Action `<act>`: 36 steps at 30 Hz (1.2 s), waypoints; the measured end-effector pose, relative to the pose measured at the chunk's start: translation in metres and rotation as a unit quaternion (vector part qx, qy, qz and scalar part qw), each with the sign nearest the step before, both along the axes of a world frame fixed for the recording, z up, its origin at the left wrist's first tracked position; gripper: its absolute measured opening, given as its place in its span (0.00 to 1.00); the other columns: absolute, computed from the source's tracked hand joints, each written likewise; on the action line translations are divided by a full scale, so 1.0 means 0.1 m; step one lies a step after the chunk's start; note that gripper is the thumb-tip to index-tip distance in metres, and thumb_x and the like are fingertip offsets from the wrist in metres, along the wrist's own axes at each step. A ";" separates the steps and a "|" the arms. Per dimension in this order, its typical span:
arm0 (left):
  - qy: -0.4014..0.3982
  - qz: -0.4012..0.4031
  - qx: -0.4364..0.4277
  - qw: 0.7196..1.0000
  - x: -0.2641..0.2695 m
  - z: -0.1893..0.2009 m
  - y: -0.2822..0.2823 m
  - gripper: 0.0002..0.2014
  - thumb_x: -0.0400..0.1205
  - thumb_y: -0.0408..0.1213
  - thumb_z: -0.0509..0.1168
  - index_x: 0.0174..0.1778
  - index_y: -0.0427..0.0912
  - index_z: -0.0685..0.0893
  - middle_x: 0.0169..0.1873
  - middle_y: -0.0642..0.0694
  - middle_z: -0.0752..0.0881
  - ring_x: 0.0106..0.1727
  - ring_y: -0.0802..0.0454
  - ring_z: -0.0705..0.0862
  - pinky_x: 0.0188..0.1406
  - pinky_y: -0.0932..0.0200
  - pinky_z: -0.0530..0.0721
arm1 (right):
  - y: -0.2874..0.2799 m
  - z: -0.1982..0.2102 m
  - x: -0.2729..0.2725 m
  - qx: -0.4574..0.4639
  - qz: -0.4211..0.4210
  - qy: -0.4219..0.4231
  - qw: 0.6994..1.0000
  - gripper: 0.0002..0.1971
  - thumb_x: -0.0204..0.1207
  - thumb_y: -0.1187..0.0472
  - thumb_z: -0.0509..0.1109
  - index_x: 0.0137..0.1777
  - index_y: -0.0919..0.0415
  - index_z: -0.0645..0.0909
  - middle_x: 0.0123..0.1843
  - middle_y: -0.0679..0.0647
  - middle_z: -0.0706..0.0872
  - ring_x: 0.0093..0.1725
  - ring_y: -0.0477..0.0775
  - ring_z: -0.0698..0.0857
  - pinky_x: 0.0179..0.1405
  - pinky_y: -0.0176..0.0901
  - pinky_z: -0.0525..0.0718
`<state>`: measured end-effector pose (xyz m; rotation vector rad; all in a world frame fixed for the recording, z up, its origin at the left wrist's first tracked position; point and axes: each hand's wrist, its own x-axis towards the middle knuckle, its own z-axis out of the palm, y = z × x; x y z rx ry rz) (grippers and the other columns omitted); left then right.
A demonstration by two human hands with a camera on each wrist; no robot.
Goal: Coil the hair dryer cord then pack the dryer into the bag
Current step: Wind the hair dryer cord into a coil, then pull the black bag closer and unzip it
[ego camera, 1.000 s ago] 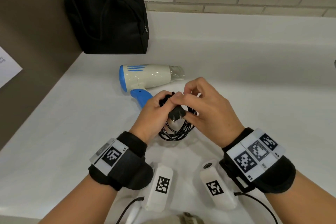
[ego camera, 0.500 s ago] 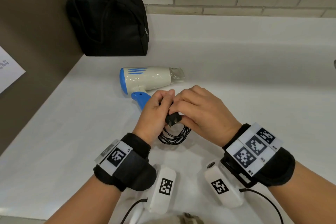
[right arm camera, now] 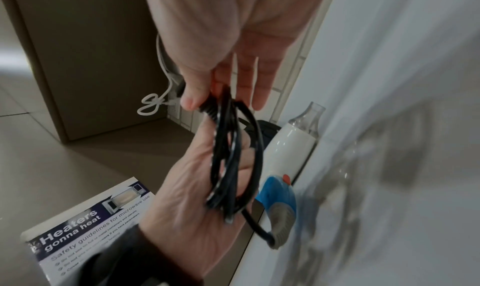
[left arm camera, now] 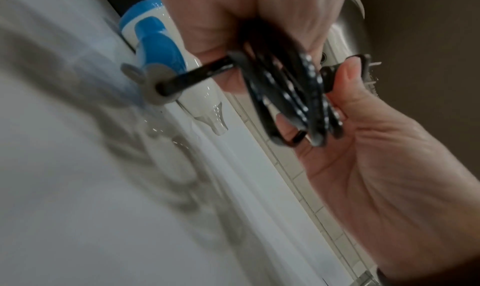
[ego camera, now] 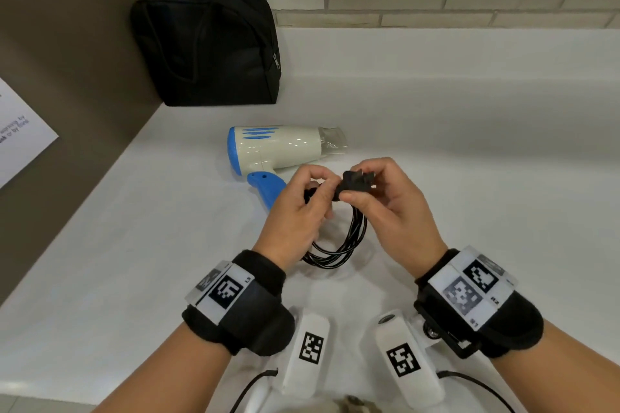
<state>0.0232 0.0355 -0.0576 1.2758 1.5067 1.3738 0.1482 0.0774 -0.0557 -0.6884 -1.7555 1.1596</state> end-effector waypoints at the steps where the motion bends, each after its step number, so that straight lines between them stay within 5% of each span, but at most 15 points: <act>1: 0.011 -0.007 0.009 1.000 -0.01 -0.02 -0.01 0.09 0.82 0.40 0.56 0.38 0.56 0.75 0.22 0.52 0.74 0.18 0.62 0.69 0.18 0.68 0.69 | 0.02 0.01 0.00 -0.017 0.001 -0.006 1.000 0.10 0.65 0.56 0.71 0.40 0.42 0.73 0.37 0.31 0.84 0.39 0.38 0.82 0.47 0.35 0.80; 4: 0.050 -0.025 0.023 0.998 -0.01 -0.06 -0.01 0.11 0.83 0.39 0.54 0.38 0.58 0.76 0.25 0.52 0.75 0.21 0.65 0.73 0.23 0.73 0.70 | 0.05 0.03 0.02 -0.037 0.002 -0.024 0.999 0.08 0.65 0.57 0.69 0.39 0.43 0.74 0.35 0.29 0.84 0.39 0.38 0.80 0.46 0.39 0.79; 11: 0.091 -0.067 -0.019 0.993 -0.06 -0.10 0.02 0.12 0.83 0.41 0.53 0.36 0.57 0.77 0.23 0.52 0.70 0.20 0.63 0.69 0.22 0.71 0.67 | -0.01 -0.03 0.08 -0.014 -0.031 0.002 0.999 0.08 0.60 0.48 0.68 0.40 0.43 0.75 0.37 0.28 0.84 0.39 0.32 0.79 0.44 0.25 0.74; 15: 0.084 -0.091 -0.049 0.991 -0.09 -0.09 0.00 0.14 0.83 0.43 0.51 0.32 0.56 0.75 0.21 0.53 0.67 0.17 0.63 0.67 0.20 0.72 0.65 | -0.02 -0.03 0.10 -0.027 -0.027 -0.008 0.999 0.09 0.63 0.57 0.71 0.39 0.44 0.75 0.36 0.29 0.85 0.38 0.33 0.79 0.45 0.26 0.74; 18: 0.089 -0.097 -0.041 0.991 -0.10 -0.08 -0.02 0.11 0.83 0.43 0.52 0.36 0.56 0.75 0.23 0.53 0.69 0.19 0.63 0.70 0.23 0.70 0.68 | 0.01 0.01 0.09 -0.096 -0.013 0.013 0.995 0.09 0.70 0.64 0.70 0.39 0.48 0.76 0.37 0.41 0.85 0.40 0.39 0.82 0.47 0.32 0.79; 21: 0.079 -0.106 -0.025 0.991 -0.08 -0.03 -0.04 0.06 0.80 0.43 0.60 0.48 0.61 0.73 0.38 0.55 0.81 0.36 0.69 0.79 0.40 0.70 0.78 | 0.09 0.10 0.07 -0.169 0.011 0.024 0.985 0.05 0.76 0.64 0.63 0.43 0.52 0.73 0.41 0.49 0.85 0.38 0.41 0.86 0.40 0.39 0.86; 23: 0.056 -0.107 -0.020 0.992 -0.08 -0.05 -0.06 0.17 0.74 0.45 0.67 0.56 0.63 0.70 0.53 0.53 0.82 0.53 0.65 0.81 0.56 0.69 0.79 | 0.11 0.15 0.05 -0.229 0.041 0.053 0.971 0.02 0.78 0.62 0.60 0.45 0.54 0.70 0.45 0.53 0.86 0.36 0.46 0.88 0.34 0.43 0.89; 25: 0.042 -0.059 -0.024 0.997 -0.11 -0.04 -0.08 0.26 0.72 0.44 0.70 0.64 0.58 0.67 0.56 0.48 0.80 0.56 0.57 0.81 0.58 0.65 0.79 | 0.12 0.16 0.00 -0.273 0.067 0.077 0.957 0.02 0.78 0.63 0.59 0.46 0.56 0.69 0.49 0.57 0.86 0.37 0.51 0.88 0.34 0.43 0.90; 28: 0.025 0.099 -0.018 0.995 -0.27 -0.03 -0.10 0.21 0.77 0.40 0.66 0.64 0.50 0.68 0.48 0.50 0.80 0.46 0.62 0.79 0.43 0.79 0.76 | 0.13 0.11 -0.05 -0.300 0.083 0.088 0.946 0.03 0.78 0.65 0.60 0.47 0.56 0.70 0.52 0.61 0.84 0.41 0.54 0.87 0.38 0.41 0.89; 31: 0.008 0.192 -0.094 0.977 -0.52 -0.13 -0.10 0.24 0.79 0.43 0.62 0.69 0.41 0.68 0.57 0.47 0.78 0.52 0.56 0.78 0.52 0.66 0.74 | 0.16 0.03 -0.10 -0.314 0.093 0.086 0.941 0.04 0.77 0.66 0.61 0.47 0.56 0.71 0.53 0.61 0.84 0.43 0.55 0.88 0.42 0.40 0.89; 34: -0.034 0.205 -0.171 0.963 -0.65 -0.25 0.00 0.31 0.77 0.43 0.66 0.73 0.38 0.63 0.67 0.40 0.77 0.65 0.46 0.76 0.67 0.50 0.73 | 0.16 -0.05 -0.20 -0.287 0.094 0.048 0.952 0.08 0.74 0.71 0.65 0.44 0.57 0.72 0.49 0.62 0.83 0.45 0.59 0.86 0.42 0.39 0.87; 36: -0.059 0.188 -0.195 0.961 -0.67 -0.25 0.10 0.33 0.74 0.38 0.69 0.73 0.37 0.63 0.66 0.38 0.80 0.65 0.43 0.79 0.69 0.45 0.75 | 0.17 -0.07 -0.27 -0.252 0.089 0.022 0.963 0.11 0.70 0.74 0.68 0.41 0.57 0.72 0.47 0.63 0.82 0.44 0.60 0.86 0.39 0.36 0.87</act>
